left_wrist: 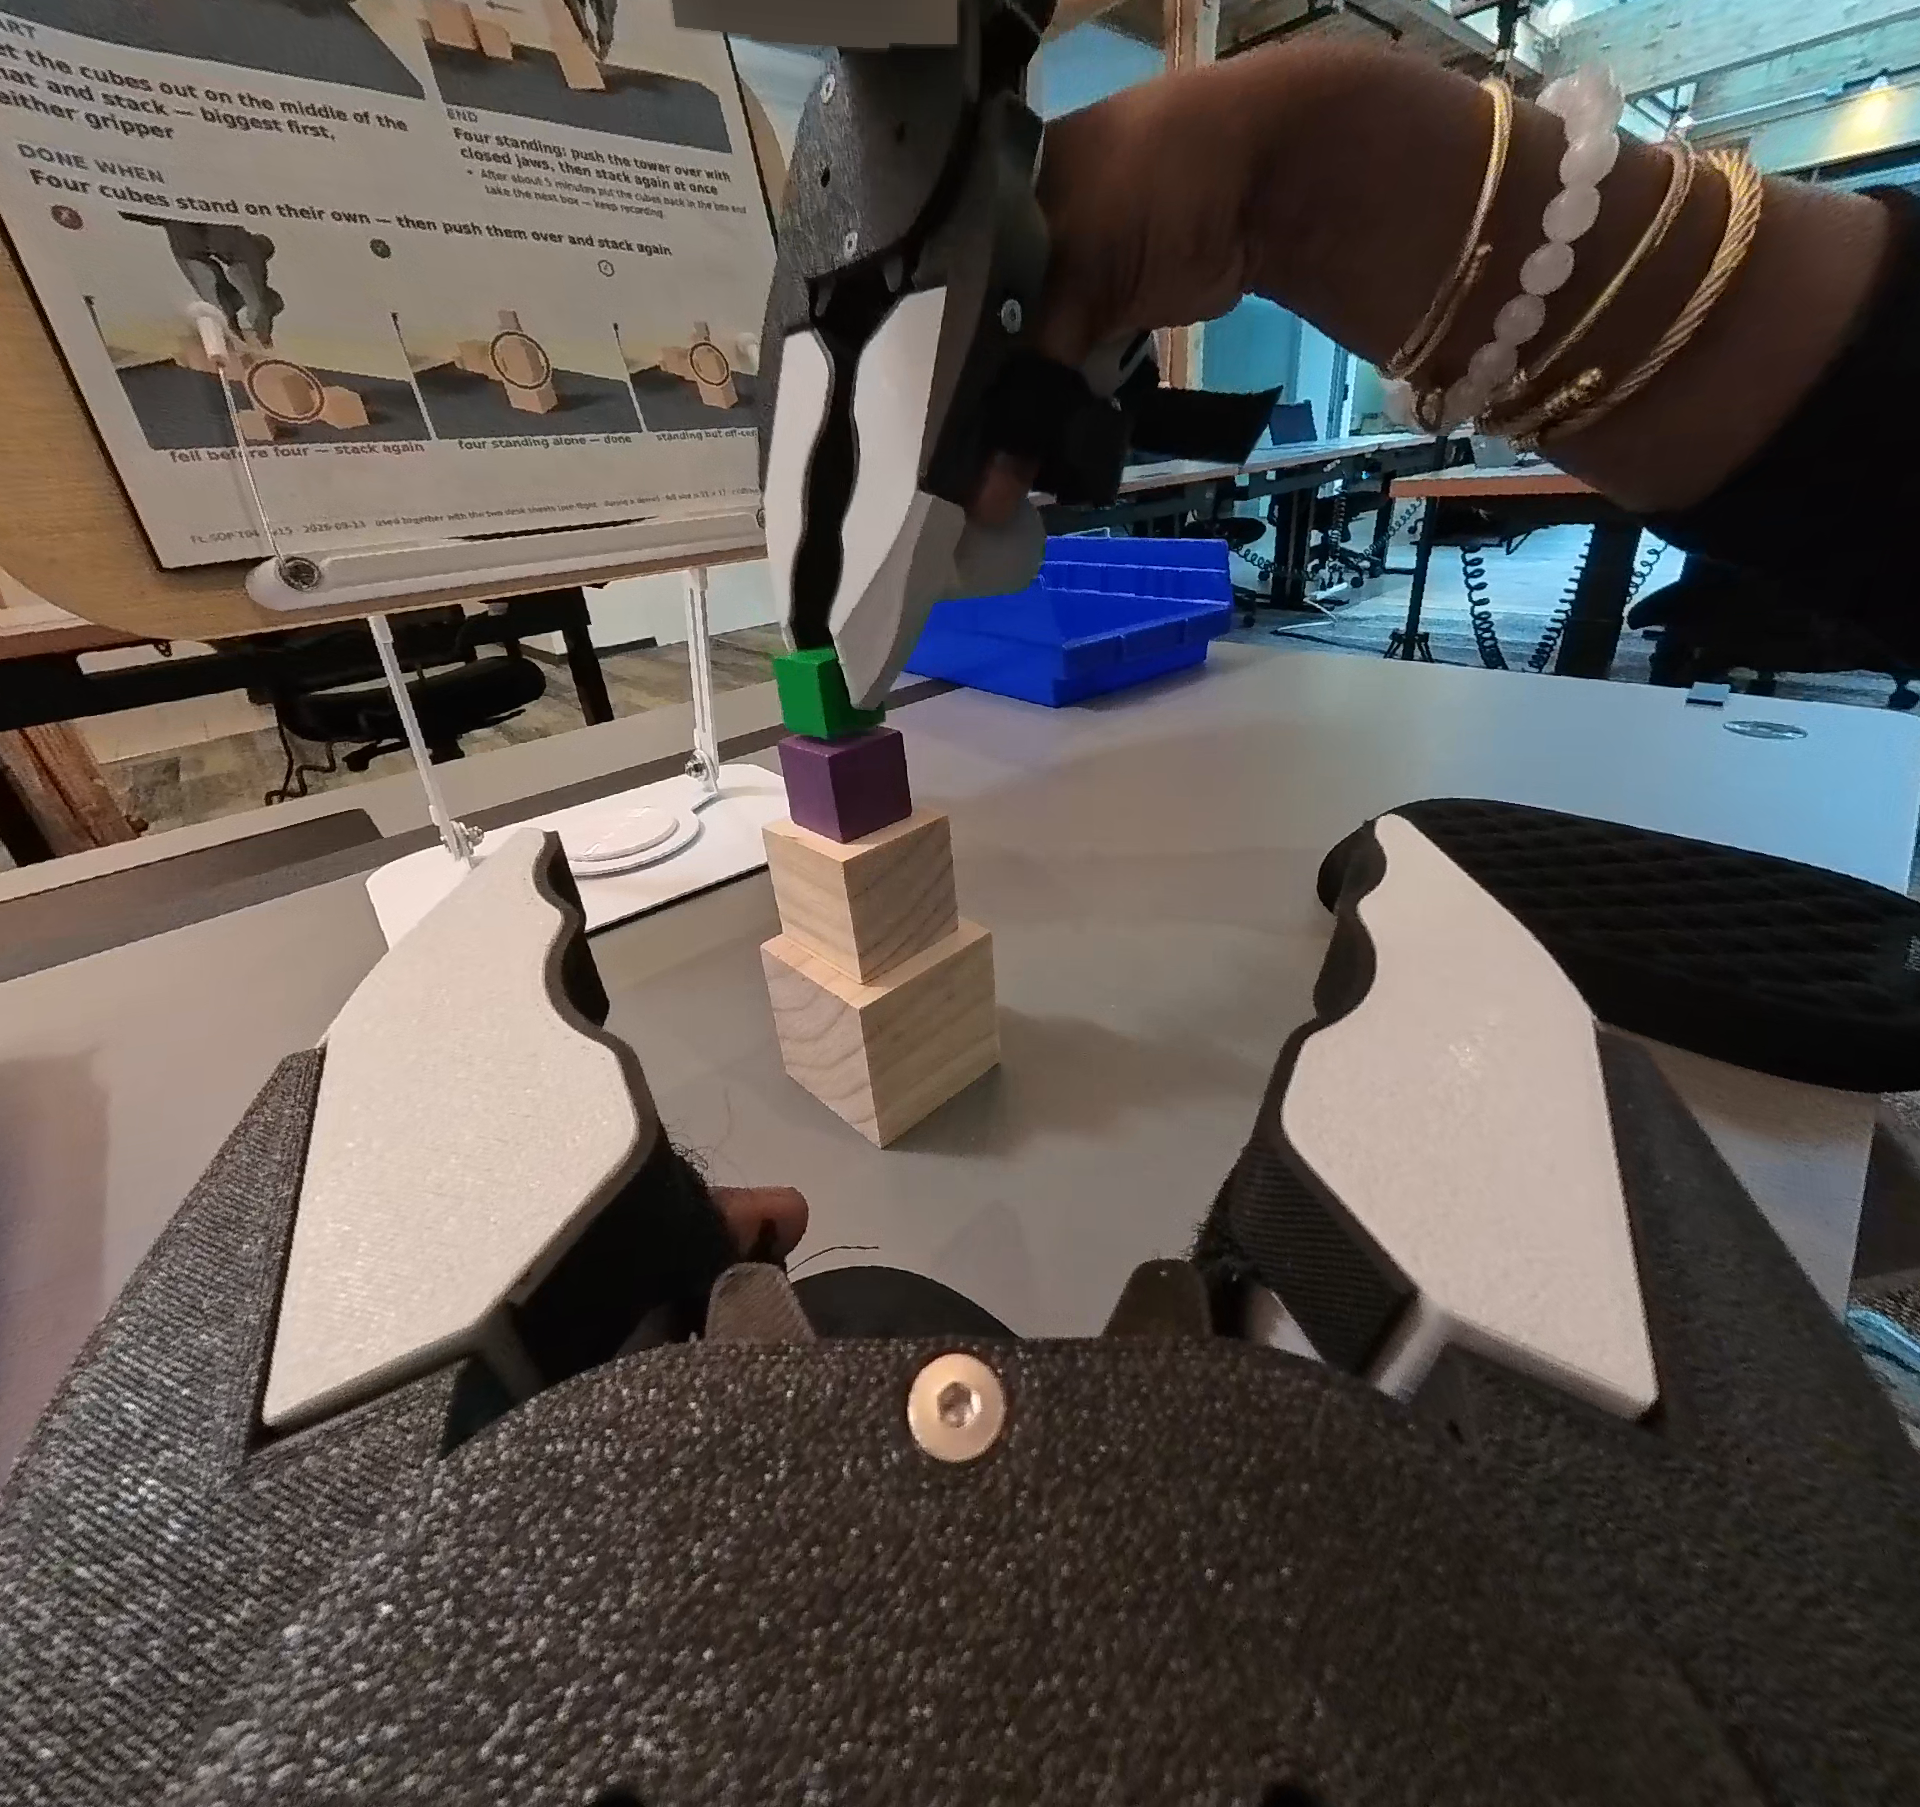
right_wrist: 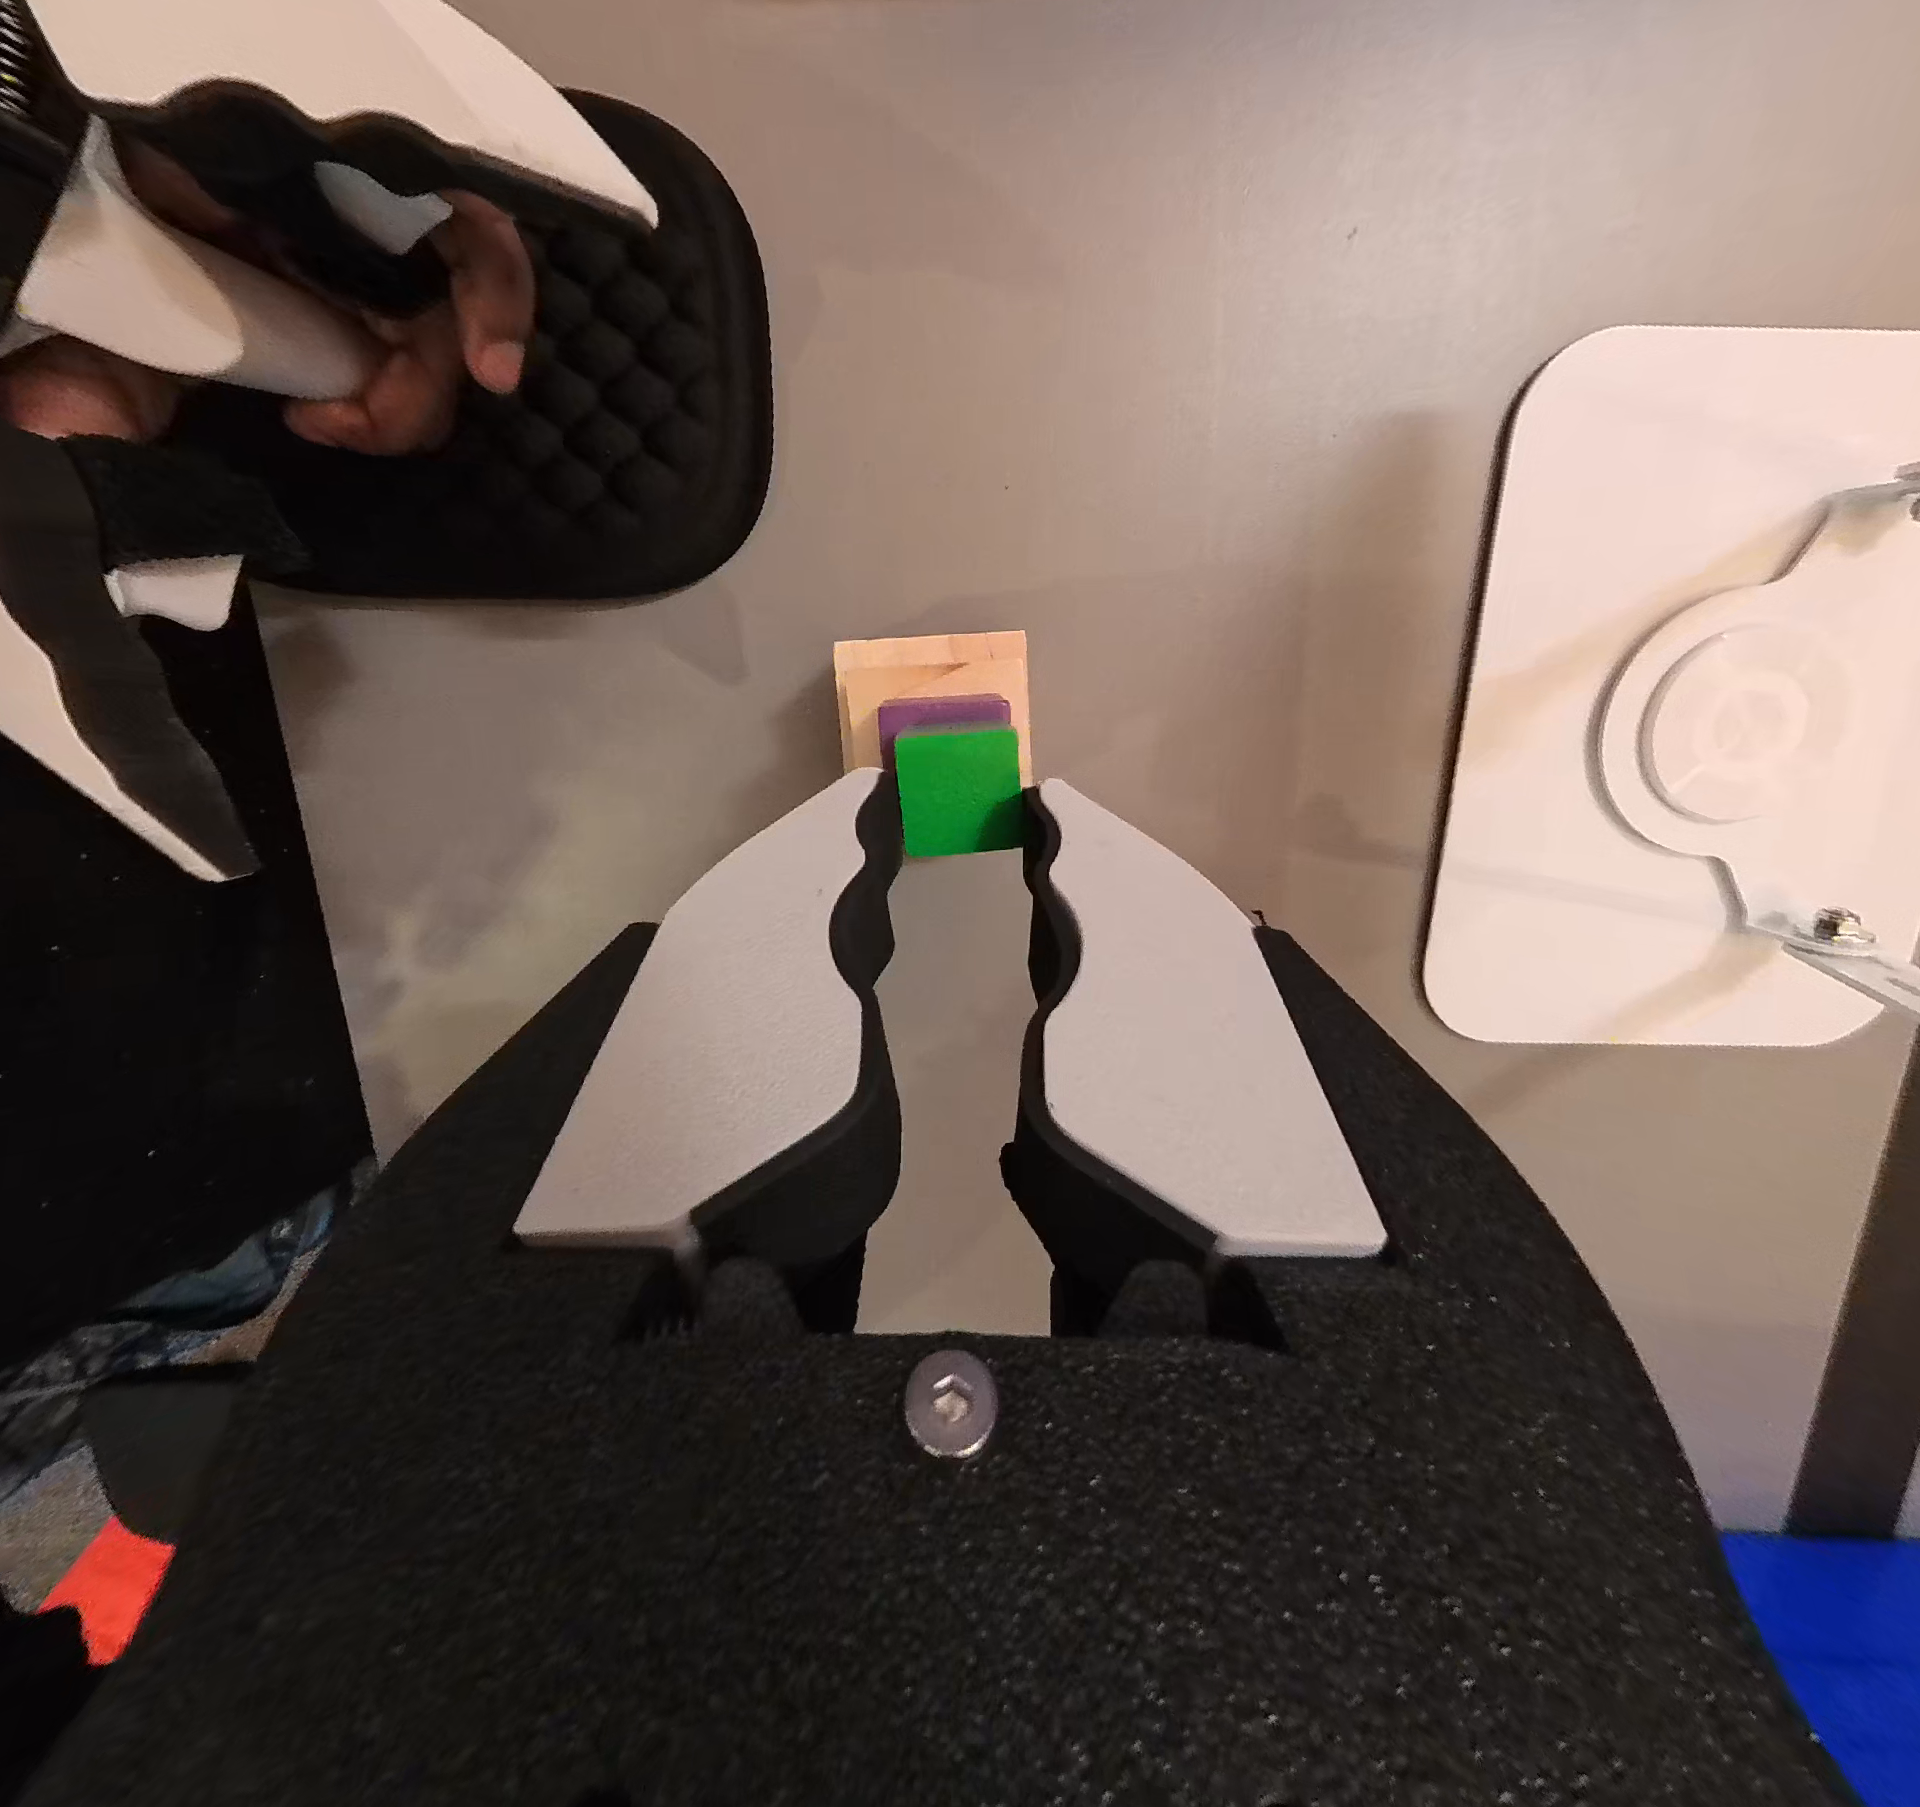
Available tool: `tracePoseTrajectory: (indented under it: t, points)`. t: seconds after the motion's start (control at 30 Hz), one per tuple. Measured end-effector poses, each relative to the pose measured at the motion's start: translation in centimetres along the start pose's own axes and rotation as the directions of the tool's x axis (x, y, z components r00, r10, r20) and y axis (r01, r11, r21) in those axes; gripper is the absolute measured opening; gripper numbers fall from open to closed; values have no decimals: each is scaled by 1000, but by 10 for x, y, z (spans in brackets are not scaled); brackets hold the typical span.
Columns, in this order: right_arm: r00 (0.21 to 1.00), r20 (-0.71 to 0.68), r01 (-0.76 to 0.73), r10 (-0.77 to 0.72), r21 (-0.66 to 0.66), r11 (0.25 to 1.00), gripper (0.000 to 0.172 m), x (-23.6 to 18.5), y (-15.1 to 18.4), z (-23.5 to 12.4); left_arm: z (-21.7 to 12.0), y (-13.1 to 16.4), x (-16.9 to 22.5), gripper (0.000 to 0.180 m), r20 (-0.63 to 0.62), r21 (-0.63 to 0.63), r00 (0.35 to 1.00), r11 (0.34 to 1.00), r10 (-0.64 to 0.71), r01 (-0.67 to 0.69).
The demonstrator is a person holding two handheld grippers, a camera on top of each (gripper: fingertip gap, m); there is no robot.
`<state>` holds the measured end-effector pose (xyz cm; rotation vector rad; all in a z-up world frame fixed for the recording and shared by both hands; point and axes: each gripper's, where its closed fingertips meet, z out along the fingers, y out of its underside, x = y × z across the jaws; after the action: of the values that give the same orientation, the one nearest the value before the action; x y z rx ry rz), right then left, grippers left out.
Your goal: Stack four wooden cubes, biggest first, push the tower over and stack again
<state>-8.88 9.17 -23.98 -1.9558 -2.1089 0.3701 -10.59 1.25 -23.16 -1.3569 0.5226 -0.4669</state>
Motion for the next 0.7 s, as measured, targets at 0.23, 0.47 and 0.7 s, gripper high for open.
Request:
tracePoseTrajectory:
  t: [0.23,0.47,0.7]
  points:
    - [1000,-9,-6,6,3,1000,21,2,1,2,0,-1,0,134,-2,4,1000,1000,-2,2]
    - [1000,0,-19,19,-2,1000,35,2,5,6,0,-1,0,132,-1,6,1000,1000,-3,3]
    - [997,-61,-22,36,216,976,73,3,-7,-11,0,0,-1,130,0,6,1000,1000,-6,6]
